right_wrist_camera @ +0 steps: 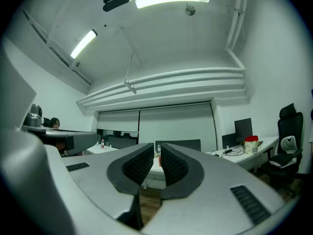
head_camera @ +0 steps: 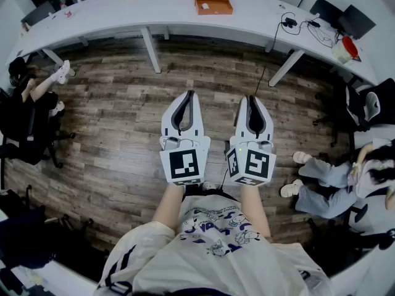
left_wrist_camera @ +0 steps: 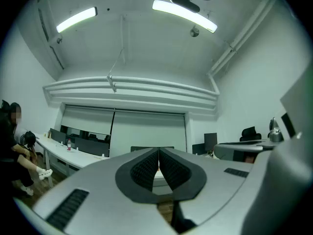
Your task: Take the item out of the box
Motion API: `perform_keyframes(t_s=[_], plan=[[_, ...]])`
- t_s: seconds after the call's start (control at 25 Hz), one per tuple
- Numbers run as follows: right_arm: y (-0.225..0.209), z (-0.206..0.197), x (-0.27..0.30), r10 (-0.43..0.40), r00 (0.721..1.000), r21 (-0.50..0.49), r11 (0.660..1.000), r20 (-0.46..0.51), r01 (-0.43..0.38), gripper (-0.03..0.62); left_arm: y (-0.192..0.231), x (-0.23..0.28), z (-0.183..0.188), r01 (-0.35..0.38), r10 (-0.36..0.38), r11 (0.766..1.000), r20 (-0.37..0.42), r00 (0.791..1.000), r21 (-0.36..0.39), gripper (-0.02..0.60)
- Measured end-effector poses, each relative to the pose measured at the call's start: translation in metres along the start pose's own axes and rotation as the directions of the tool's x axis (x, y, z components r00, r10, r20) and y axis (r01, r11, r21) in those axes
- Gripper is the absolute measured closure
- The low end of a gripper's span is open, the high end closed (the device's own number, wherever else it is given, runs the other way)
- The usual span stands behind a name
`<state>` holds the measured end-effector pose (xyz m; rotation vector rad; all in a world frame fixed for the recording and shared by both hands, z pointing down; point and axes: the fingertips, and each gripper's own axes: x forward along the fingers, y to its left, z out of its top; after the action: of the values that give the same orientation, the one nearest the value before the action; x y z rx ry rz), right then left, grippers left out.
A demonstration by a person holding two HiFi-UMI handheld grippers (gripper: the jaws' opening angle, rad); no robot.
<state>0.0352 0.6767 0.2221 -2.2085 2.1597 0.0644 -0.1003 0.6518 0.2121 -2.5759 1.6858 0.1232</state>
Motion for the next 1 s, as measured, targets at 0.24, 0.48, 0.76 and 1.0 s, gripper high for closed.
perform_keyframes(t_s=[0.24,0.48,0.76,1.0], plan=[[0.004,0.000,0.006,-0.003,1.000,0.003,1.000,-0.001,0.003,0.533,0.006,0.004,0.001,0.003,-0.003,1.000,0.005,1.000,-0.007,0.562],[0.015,-0.001,0.012,-0.009,1.000,0.000,1.000,0.000,0.009,0.533,0.019,0.007,0.001,0.007,-0.007,1.000,0.019,1.000,-0.024,0.562],[0.028,-0.006,0.022,-0.038,0.999,0.007,0.999,-0.002,0.038,0.533,0.040,0.012,-0.004,0.018,-0.017,0.999,0.019,1.000,-0.034,0.561],[0.031,-0.013,0.026,-0.056,0.998,0.020,0.998,-0.017,0.057,0.533,0.055,0.015,-0.012,0.012,-0.012,0.999,-0.005,1.000,-0.031,0.561]])
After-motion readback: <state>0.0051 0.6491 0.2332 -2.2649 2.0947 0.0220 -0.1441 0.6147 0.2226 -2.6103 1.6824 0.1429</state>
